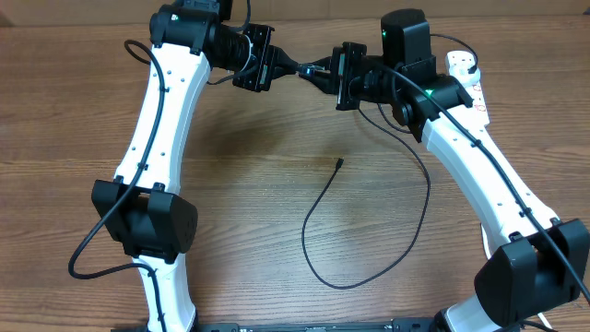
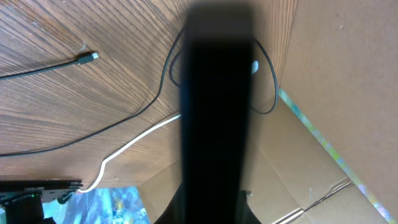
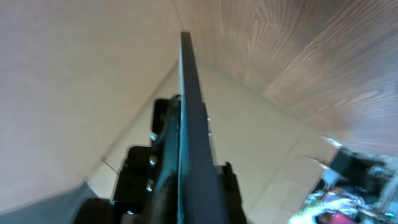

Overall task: Plug charger to phone and switch on socket
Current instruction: 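Open the right gripper and pull it away from the phone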

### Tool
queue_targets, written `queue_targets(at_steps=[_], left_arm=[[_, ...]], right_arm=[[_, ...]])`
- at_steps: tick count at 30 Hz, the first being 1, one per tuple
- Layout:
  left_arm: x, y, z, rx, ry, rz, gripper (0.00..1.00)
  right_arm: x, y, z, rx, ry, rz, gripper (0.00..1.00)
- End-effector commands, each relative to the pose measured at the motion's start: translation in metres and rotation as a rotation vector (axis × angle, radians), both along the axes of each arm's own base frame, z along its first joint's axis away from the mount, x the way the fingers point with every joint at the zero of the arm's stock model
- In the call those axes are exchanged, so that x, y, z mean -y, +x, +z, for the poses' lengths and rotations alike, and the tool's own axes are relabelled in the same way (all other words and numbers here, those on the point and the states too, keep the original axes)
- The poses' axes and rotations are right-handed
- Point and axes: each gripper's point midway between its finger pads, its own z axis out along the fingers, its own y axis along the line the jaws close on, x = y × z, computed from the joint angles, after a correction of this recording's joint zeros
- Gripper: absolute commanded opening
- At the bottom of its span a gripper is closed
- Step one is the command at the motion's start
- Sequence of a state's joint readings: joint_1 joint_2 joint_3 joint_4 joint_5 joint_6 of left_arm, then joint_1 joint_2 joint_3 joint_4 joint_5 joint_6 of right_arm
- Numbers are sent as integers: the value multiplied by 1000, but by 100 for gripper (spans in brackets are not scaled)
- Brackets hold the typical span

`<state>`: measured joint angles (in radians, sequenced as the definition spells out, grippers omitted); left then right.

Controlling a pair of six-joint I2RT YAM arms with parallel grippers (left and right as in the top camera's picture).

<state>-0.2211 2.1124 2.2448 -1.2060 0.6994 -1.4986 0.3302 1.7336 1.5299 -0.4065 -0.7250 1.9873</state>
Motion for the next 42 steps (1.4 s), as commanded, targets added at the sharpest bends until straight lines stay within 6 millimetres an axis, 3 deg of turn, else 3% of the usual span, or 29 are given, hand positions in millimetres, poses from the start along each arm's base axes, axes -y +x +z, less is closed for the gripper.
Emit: queue_targets(at_steps=[1,4,5,7,14,22,26,30,35,42], left_arm=[[-2,4,-2,11,1,-1,5],[-2,4,-2,11,1,-1,4],[-2,4,-2,11,2,-1,4],[-2,4,-2,12,3,1,4],[-21,15,-13,74,117,20,4],[-71,35,-27,282,391,-84,4],[-88,39,-31,416,538,-256,4],[-82,35,-33,551,604,-488,4],[-70,26,-40,676,659,-746,4],[-81,22,-61,620,743,-795,4]], right_arm=[[-12,-10,15,40,24,66,27],[-12,-10,15,60,15,75,49],[-11,-10,15,71,10,78,61],[-11,-9,14,111,-11,87,77],[-2,-3,14,302,-95,150,100],[43,-2,-19,399,-286,227,100],[67,-3,-38,487,-429,299,100],[88,-12,-65,489,-600,374,100],[124,-33,-101,308,-831,402,100],[151,-54,-120,173,-1003,428,100]])
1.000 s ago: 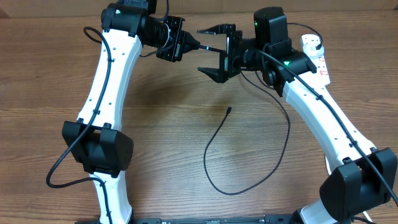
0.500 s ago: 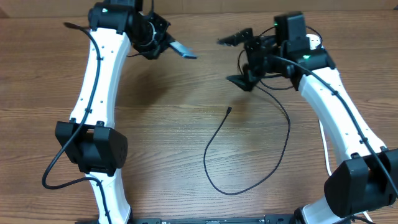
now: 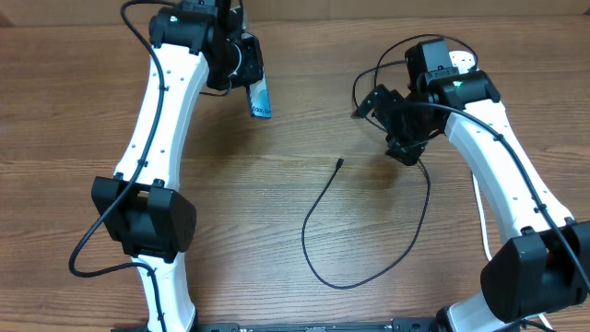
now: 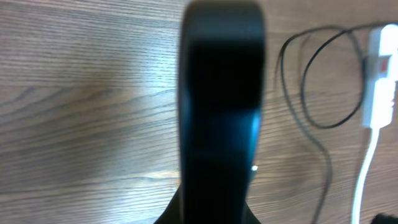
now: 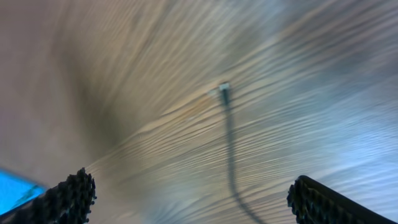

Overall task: Plug charger to phone and switch on socket
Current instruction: 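Open the right gripper and pull it away from the phone, then move the right gripper over the cable's USB-C end on the table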

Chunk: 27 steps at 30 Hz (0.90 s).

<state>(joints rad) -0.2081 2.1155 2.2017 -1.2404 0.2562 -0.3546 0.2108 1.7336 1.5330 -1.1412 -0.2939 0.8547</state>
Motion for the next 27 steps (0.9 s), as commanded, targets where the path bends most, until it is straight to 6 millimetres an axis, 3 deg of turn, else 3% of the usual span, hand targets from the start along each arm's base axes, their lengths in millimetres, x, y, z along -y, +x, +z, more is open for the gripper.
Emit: queue_targets(at_steps=[1,10,20,27], left_arm=[[-10,0,-14,1,73,-46,4],[-6,-8,-34,-45,81,-61,4],[37,-22,-23,-49,-92,-218,4],[38,-31,-25,-83,-100,-236,4]], right_arm=[[15,4,1,41,-124,7,100],[3,-7,-17,34,-190,69,100],[-10,-4,-36,48,-164,20,100],[-11,-3,-38,56,-161,20,100]])
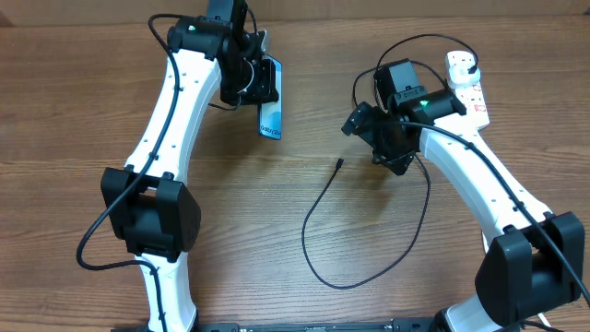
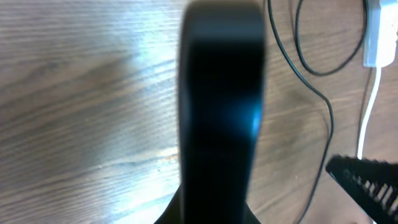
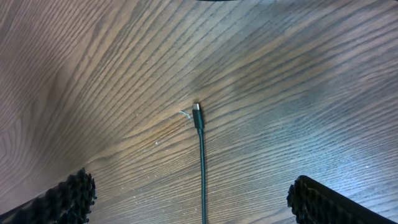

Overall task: Plug charger to phone and switch on socket
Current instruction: 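Move the right gripper over the cable's USB-C end on the table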

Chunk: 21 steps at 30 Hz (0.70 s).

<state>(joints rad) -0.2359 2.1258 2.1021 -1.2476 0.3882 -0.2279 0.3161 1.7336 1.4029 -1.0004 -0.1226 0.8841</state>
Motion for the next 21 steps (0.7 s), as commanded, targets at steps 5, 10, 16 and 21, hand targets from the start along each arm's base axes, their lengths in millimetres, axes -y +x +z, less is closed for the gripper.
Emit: queue_targets(at_steps=[5,10,16,21], left_arm=[[8,-6,6,3,-39,-52,4],[8,-6,6,-5,-42,-36,4],[7,-4,5,2,-30,-36,4],[8,-2,3,18,-4,-37,4]], right_arm=[[1,0,-1,7,-14,-5,100],[3,-6,-10,-12,-20,-4,100],[4,-10,-25,-24,-23,-4,100],[3,-15,-36,-33,-25,4,100]])
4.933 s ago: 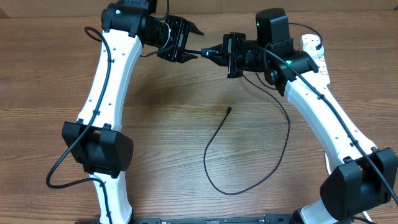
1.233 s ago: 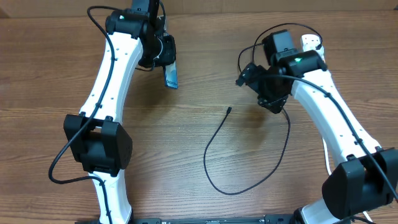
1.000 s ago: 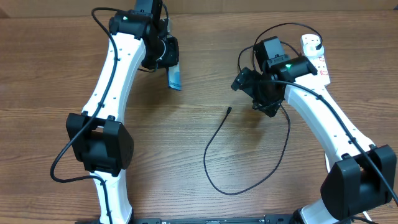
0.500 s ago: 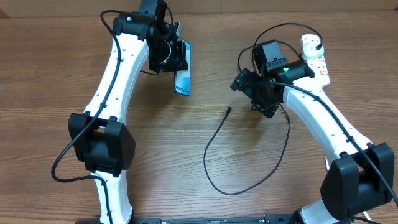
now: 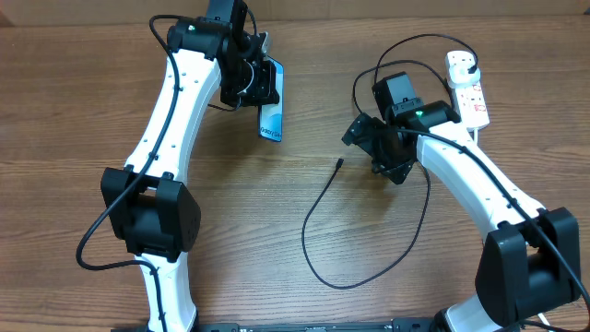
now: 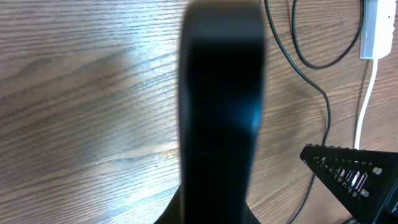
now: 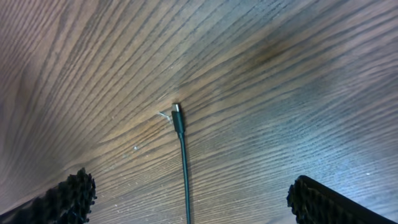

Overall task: Plug charger to phone and switch on socket
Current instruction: 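Move the right gripper over the cable's USB-C end on the table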

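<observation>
My left gripper is shut on the phone, a dark slab with a blue-white face, held above the table at the back left; in the left wrist view the phone fills the middle. The black charger cable loops across the table, its plug tip lying free mid-table. My right gripper hangs open just right of that tip; in the right wrist view the plug tip lies between the wide-apart fingers. The white socket strip sits at the back right.
A white lead runs from the socket strip toward the front right edge. Cardboard wall lines the table's far edge. The right finger shows at the lower right of the left wrist view.
My right gripper has shifted slightly down and toward the plug tip, which sits a little left in its view now. The left gripper and phone have hardly moved.
First both grippers met at the back centre, both on the phone. Then the left gripper alone held the phone at the back left while the right stood open near the cable. Since then the right gripper has come close over the plug tip, still open.
</observation>
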### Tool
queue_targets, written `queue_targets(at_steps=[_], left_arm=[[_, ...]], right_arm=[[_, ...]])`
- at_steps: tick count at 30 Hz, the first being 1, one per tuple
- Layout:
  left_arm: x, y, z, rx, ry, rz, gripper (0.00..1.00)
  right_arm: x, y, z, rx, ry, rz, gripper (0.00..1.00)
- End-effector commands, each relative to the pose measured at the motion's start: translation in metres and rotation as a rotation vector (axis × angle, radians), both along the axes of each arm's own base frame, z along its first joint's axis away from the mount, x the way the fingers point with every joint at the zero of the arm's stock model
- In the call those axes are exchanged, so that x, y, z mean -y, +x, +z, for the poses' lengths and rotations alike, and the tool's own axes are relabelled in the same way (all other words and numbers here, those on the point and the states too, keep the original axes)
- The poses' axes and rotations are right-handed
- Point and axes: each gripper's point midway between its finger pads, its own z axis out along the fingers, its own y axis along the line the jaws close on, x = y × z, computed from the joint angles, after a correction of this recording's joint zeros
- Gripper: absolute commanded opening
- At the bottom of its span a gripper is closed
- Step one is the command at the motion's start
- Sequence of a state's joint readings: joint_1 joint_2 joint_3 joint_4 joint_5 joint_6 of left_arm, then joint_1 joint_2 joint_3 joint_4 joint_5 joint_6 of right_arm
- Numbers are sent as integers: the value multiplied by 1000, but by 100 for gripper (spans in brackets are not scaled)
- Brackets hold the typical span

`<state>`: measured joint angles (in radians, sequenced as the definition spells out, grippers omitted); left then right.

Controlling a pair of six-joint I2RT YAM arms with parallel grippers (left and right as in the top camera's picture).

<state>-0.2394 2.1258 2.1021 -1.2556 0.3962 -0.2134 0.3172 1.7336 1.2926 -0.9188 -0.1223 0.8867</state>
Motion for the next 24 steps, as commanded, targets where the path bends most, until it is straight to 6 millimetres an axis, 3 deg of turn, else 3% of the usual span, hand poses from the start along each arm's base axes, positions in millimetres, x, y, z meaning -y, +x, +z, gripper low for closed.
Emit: queue_targets(at_steps=[1,6,13,17,24], left_arm=[[7,1,4,22,-8,-17,4],[15,6,9,46,-53,-29,4],[8,12,6,74,0,-13,4],[-4,16,2,85,62,10,4],[-12,19,0,90,92,27,4]], right_arm=[[-1,-6,-8,-8,-17,9,100],[-12,-12,-10,-12,-5,39,100],[-34,-9,-7,38,4,91,98],[-43,-7,-8,60,1,113,76],[-45,-6,-31,27,-36,115,54]])
